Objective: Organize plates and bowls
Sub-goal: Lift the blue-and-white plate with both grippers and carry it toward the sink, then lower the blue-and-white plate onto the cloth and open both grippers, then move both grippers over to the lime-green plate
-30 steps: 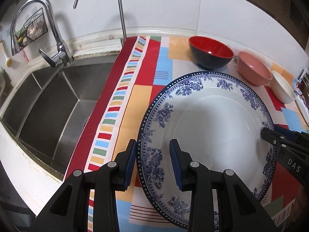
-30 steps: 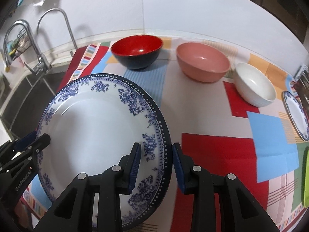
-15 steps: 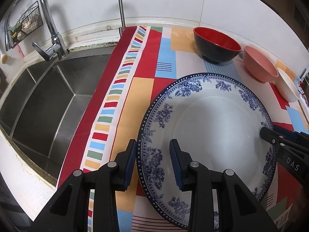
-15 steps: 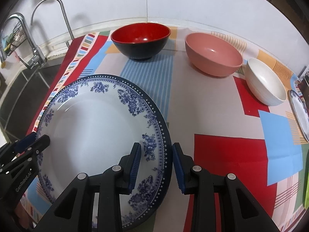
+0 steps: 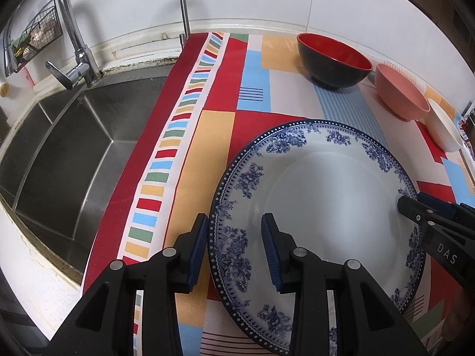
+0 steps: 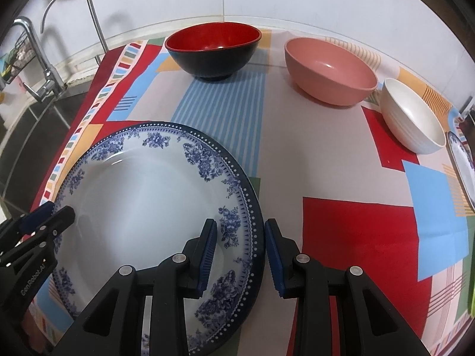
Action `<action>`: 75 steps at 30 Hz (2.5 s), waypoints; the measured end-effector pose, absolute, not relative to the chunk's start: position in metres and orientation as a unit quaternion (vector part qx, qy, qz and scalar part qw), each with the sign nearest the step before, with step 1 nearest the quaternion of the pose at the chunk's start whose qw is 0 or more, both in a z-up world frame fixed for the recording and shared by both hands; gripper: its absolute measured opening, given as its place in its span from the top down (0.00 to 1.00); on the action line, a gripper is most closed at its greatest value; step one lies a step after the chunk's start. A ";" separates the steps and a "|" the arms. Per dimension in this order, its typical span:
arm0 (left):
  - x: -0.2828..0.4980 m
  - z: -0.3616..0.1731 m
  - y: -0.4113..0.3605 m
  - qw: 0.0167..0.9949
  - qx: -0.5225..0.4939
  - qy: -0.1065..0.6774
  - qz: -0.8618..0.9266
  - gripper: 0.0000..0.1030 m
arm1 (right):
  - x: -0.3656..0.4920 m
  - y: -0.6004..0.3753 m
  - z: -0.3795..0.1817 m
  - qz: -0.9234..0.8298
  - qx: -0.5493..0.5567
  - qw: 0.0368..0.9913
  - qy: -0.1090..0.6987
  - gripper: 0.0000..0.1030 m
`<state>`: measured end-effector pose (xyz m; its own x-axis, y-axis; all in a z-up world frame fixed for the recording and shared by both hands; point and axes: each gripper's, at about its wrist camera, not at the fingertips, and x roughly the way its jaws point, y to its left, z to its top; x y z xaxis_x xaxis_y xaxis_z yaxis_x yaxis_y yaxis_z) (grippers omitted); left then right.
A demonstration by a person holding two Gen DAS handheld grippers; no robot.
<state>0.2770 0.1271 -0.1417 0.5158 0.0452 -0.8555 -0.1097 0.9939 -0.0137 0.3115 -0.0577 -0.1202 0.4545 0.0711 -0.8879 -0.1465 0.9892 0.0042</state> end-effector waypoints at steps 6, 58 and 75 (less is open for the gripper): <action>0.275 -0.136 0.126 0.875 -0.029 0.480 0.046 0.52 | 0.311 -0.059 -0.120 0.065 -0.031 0.853 0.517 0.66; 0.238 -0.007 -0.180 0.921 0.089 0.295 -0.239 0.09 | 0.154 -0.334 0.011 -0.255 0.058 0.911 0.318 0.22; 0.238 0.000 -0.310 0.902 0.127 0.271 -0.311 0.09 | 0.112 -0.446 0.016 -0.366 0.073 0.880 0.293 0.22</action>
<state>0.2377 -0.3101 -0.0003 0.6599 -0.4925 -0.5675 0.6299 0.7744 0.0603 0.1115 -0.4461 0.0160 0.5602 -0.6023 -0.5687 0.6873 0.7212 -0.0869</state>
